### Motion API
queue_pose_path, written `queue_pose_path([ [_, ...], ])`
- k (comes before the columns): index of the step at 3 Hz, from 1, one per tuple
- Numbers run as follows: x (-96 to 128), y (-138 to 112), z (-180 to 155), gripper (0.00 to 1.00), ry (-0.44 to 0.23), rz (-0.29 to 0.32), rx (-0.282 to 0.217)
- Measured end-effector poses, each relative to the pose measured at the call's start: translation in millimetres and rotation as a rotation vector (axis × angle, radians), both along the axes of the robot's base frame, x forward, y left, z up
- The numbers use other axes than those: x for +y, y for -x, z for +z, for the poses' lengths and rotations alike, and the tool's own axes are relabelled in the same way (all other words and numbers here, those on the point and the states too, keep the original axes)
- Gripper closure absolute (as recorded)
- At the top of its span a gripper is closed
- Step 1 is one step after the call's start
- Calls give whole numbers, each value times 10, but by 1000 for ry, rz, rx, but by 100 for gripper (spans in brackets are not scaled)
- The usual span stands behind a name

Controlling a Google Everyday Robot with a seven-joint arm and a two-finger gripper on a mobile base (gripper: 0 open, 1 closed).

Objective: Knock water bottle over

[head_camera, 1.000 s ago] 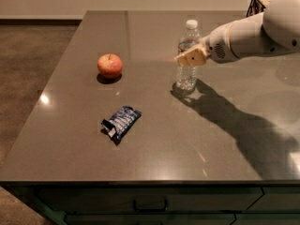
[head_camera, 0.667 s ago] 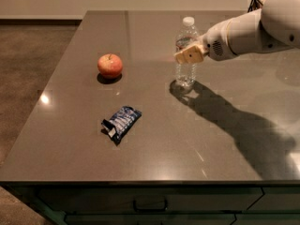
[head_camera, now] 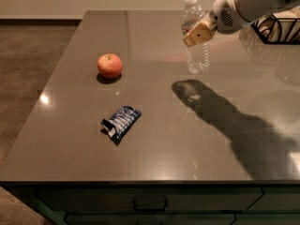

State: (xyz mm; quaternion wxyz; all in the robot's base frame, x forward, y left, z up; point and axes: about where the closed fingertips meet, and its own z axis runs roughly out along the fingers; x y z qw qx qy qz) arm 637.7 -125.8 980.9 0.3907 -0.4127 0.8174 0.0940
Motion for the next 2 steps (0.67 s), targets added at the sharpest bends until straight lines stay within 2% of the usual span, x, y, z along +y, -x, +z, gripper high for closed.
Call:
queue_pose_path([
  [1, -116, -18, 152, 100, 158, -26, 59],
  [2, -226, 89, 14, 100, 305, -1, 163],
])
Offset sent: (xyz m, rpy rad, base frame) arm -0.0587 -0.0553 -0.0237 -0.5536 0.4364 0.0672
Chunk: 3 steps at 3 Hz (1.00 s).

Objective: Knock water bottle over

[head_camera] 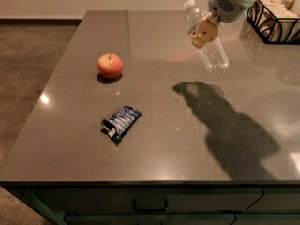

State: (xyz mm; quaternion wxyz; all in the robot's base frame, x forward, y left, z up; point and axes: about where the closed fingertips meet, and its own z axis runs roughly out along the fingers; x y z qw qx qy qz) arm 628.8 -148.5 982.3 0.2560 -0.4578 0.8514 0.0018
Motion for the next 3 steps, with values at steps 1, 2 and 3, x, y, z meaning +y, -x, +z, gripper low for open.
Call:
queue_pose_path([
  [1, -37, 270, -268, 100, 140, 94, 148],
  [2, 60, 452, -517, 100, 255, 235, 243],
  [3, 177, 511, -741, 82, 351, 346, 292],
])
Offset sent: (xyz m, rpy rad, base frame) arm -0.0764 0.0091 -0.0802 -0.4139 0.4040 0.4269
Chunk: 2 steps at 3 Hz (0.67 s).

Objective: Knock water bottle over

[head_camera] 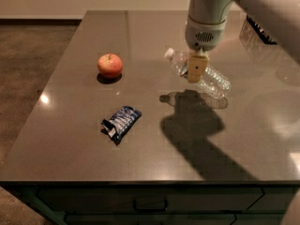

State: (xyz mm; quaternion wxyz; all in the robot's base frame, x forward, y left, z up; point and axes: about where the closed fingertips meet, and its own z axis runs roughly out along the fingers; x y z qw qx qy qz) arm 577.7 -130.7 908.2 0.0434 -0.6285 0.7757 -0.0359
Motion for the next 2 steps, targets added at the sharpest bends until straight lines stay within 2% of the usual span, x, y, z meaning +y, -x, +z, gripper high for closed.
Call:
queue_pose_path([
  [1, 91, -36, -189, 58, 46, 69, 37],
  [2, 147, -51, -327, 36, 68, 110, 61],
])
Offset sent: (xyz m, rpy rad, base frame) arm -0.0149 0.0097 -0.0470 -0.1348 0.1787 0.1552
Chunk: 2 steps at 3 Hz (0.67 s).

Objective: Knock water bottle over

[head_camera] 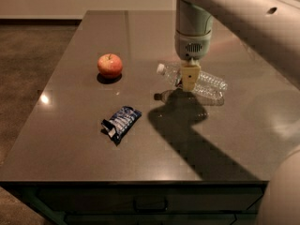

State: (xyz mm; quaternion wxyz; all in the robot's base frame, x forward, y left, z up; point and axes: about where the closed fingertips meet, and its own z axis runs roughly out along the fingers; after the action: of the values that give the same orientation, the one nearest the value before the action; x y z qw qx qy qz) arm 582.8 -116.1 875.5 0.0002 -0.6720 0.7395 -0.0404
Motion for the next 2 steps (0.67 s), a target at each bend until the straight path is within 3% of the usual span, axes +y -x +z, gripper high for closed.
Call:
queue_pose_path([
  [1, -15, -27, -100, 12, 10, 21, 15],
  [2, 24, -100, -106, 0, -4, 23, -13],
])
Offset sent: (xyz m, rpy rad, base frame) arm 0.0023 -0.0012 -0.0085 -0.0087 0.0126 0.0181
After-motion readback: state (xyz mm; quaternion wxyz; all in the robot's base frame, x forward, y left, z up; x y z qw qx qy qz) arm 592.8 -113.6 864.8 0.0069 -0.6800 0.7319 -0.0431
